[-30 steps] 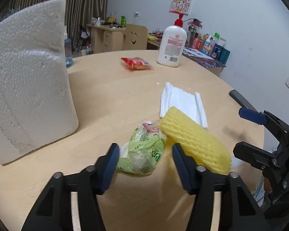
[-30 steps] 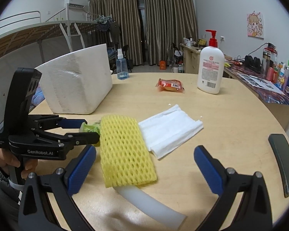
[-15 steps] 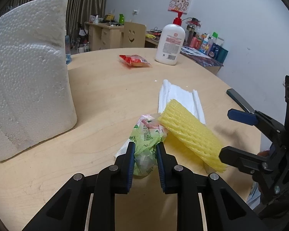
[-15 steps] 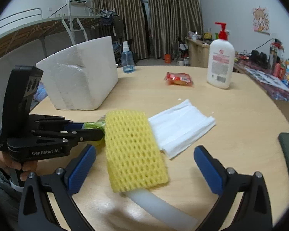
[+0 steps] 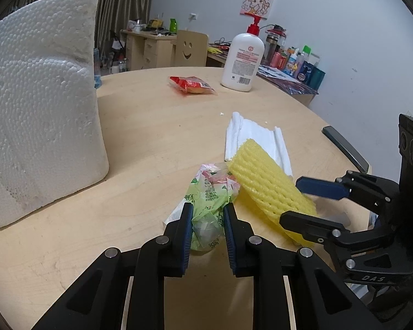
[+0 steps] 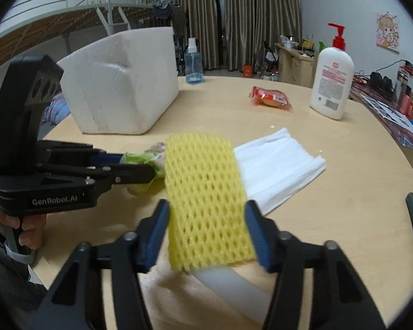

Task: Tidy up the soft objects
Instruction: 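Grasp the green snack bag with the left gripper while the right gripper grasps the yellow foam net, then lift the snack bag and foam net and carry both over the white foam box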

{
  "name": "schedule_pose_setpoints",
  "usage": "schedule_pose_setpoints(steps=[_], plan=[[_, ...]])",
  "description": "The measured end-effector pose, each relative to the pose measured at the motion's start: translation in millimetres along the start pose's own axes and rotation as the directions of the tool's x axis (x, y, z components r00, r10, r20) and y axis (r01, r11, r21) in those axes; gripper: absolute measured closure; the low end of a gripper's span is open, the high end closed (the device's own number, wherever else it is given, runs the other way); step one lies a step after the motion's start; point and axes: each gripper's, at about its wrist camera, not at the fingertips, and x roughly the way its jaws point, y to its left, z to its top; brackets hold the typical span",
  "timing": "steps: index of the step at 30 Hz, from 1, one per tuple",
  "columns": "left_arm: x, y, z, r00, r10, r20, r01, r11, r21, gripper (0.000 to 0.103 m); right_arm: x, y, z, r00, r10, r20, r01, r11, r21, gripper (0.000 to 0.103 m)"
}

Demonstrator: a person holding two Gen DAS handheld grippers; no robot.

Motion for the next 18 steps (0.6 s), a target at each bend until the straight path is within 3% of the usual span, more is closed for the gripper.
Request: schedule_pose_setpoints(steps=[5,9,11,18], plan=[[-0.1,0.2,0.2,1.0,-0.002,0.0,0.002,1.0,0.001,0.08,6.3,5.0,-4.0,0.999,-0.006,-0.038,0.006,1.0,-0.019,0.058],[-0.6,-0.1,0.2,1.0,-0.005,0.003,0.005,1.0,0.002,0.08,8.2,0.9,-5.4,1.0,-0.002,-0.03,0.002,1.0,0.008,0.08],[-2.0,-0.8,0.2,1.0,-0.006,0.014,0.006,1.0,0.004,0.08,6.1,-3.1,-4.2,1.0,0.0,-0.023,0.001,0.999,0.032,0.086],[-17.2,-6.6,0.8,0.996,-0.038,0.085,0.037,0.999,0.019,0.08,-15.2,-10.7,0.6,0.998,0.01,0.055,-0.013,0.998,0.062,0.086]])
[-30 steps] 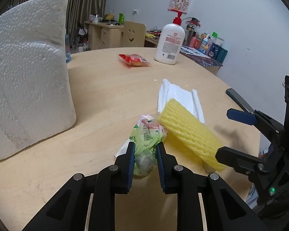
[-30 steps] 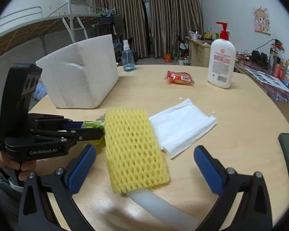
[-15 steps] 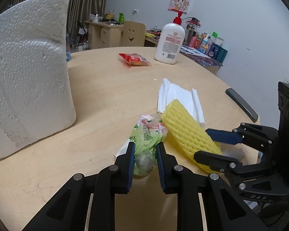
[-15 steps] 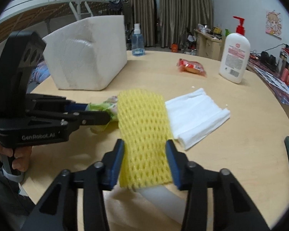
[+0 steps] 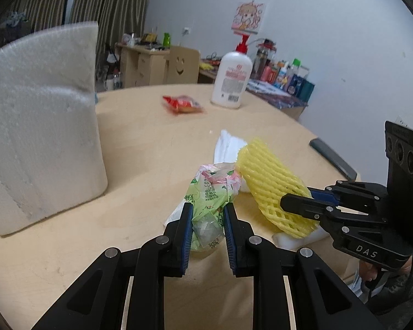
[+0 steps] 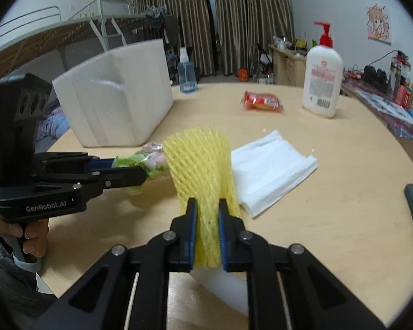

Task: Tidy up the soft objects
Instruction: 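Lift the snack bag and foam net and carry both over the white foam box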

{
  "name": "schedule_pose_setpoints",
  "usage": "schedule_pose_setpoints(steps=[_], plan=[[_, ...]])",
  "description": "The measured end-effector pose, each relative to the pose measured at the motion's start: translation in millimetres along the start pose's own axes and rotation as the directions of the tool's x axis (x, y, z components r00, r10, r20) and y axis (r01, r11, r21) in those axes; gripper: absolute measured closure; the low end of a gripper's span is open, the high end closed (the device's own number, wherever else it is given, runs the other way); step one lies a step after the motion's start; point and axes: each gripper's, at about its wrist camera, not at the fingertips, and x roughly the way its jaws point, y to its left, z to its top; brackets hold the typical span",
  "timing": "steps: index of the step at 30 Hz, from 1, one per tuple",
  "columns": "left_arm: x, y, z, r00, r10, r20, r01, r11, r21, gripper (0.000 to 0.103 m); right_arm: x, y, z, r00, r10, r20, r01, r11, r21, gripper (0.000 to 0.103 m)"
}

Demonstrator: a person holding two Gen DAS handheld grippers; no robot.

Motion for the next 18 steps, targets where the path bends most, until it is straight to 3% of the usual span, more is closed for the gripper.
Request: schedule_pose_setpoints(steps=[18], plan=[[-53.2,-17.8,8.0,0.988,0.053,0.143,-0.059,0.997,0.042,0.08,-42.5,3.9,15.1,0.987,0.015,0.157,-0.014,1.0,-0.007,0.086]])
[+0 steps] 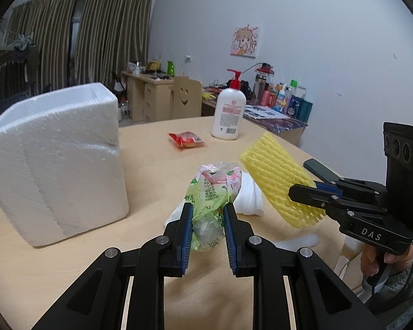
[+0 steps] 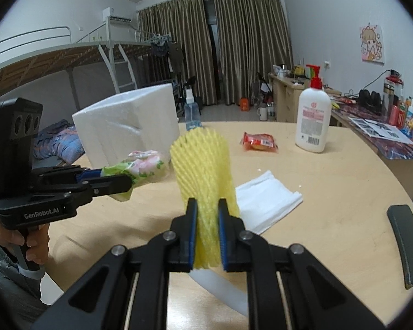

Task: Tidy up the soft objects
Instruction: 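Lift the snack bag and foam net and carry both over the white foam box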

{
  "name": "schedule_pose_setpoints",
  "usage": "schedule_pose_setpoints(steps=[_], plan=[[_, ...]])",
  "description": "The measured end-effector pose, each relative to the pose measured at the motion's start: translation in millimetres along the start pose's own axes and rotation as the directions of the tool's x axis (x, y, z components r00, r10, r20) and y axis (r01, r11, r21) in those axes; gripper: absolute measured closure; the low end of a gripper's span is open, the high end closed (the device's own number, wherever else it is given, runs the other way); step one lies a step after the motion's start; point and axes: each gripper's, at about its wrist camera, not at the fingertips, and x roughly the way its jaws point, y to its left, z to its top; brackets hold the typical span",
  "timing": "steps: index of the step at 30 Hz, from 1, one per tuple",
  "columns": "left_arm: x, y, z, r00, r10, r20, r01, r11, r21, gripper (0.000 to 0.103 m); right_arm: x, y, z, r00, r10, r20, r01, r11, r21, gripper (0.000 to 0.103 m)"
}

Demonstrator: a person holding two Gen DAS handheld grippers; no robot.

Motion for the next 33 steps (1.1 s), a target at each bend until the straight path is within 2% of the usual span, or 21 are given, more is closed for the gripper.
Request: schedule_pose_setpoints(steps=[9,19,27,33], plan=[[-38.4,-6.7,3.6,0.996,0.043,0.08,-0.045,0.999,0.018,0.08,-20.9,9.6,9.5,0.997,0.024,0.074,-0.023,1.0,-0.013,0.086],[-86.6,-15.3,7.5,0.977,0.1,0.186,-0.109,0.993,0.04,0.08,-42.2,20.2,20.7,0.986,0.052,0.159,-0.046,0.998,-0.044,0.086],[-119.9,-19.3,5.7,0.952,0.163,0.258,-0.178,0.983,0.035,0.08,-54.4,34.8,27.9,0.971,0.106,0.215,-0.089,0.992,-0.084,0.086],[-146.2,-19.9,-0.6,0.923,0.233,0.306,-0.248,0.969,0.01,0.08,-53.4,52.1,35.2,0.959,0.161,0.233,-0.133,0.982,-0.131,0.086]])
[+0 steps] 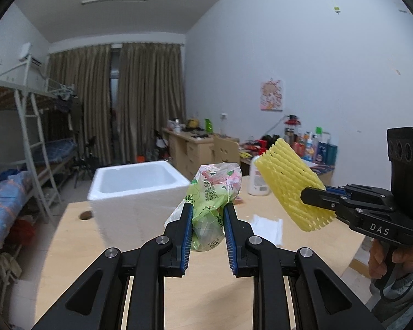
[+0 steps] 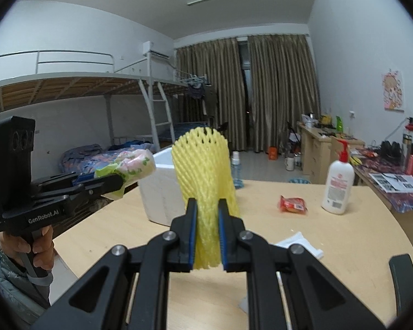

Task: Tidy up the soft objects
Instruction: 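Lift the snack bag and foam net and carry both over the white foam box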

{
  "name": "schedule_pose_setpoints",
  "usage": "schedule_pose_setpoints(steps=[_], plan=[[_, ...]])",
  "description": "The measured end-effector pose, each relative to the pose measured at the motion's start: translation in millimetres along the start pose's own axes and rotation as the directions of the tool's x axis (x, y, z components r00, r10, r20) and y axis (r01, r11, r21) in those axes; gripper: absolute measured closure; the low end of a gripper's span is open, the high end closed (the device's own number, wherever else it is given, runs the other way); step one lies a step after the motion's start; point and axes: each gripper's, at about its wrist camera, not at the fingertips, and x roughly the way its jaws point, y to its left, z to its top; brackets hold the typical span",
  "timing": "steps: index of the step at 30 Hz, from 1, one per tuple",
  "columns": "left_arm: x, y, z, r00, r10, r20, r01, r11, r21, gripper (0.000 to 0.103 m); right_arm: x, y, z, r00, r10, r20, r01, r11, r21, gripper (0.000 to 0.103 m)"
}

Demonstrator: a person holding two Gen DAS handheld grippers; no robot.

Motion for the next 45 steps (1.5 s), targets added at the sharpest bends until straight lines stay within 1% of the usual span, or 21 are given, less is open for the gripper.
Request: schedule_pose_setpoints(steps=[6,14,19,25,32,45], plan=[[-25.4,15.8,-2.0,0.995,0.096,0.017,-0.096,0.995,-0.015,0.08,14.7,13.2,1.1,0.997,0.074,0.0,-0.074,0.997,-0.023,0.086],[-43.7,33.3,-4.1,0.985,0.172,0.023,-0.171,0.985,-0.037,0.08,29.8,33.4,4.7,0.987,0.161,-0.009,-0.161,0.986,-0.052,0.086],[-49.7,42.2,-5.6,0.978,0.205,0.026,-0.203,0.977,-0.06,0.08,35.6,42.3,6.8,0.982,0.187,-0.02,-0.188,0.98,-0.066,0.086],[-42.8,43.8,-4.4,0.979,0.205,0.017,-0.203,0.977,-0.069,0.08,41.8,46.2,11.6,0.98,0.197,-0.029,-0.199,0.977,-0.072,0.086],[-30.8,45.6,0.8,0.976,0.217,0.018,-0.216,0.974,-0.062,0.08,47.6,48.3,22.7,0.981,0.192,-0.027,-0.194,0.978,-0.08,0.086],[-1.4,66.3,36.1,0.98,0.198,0.009,-0.197,0.979,-0.053,0.08,67.8,50.1,56.3,0.983,0.183,-0.024,-0.184,0.978,-0.094,0.086]])
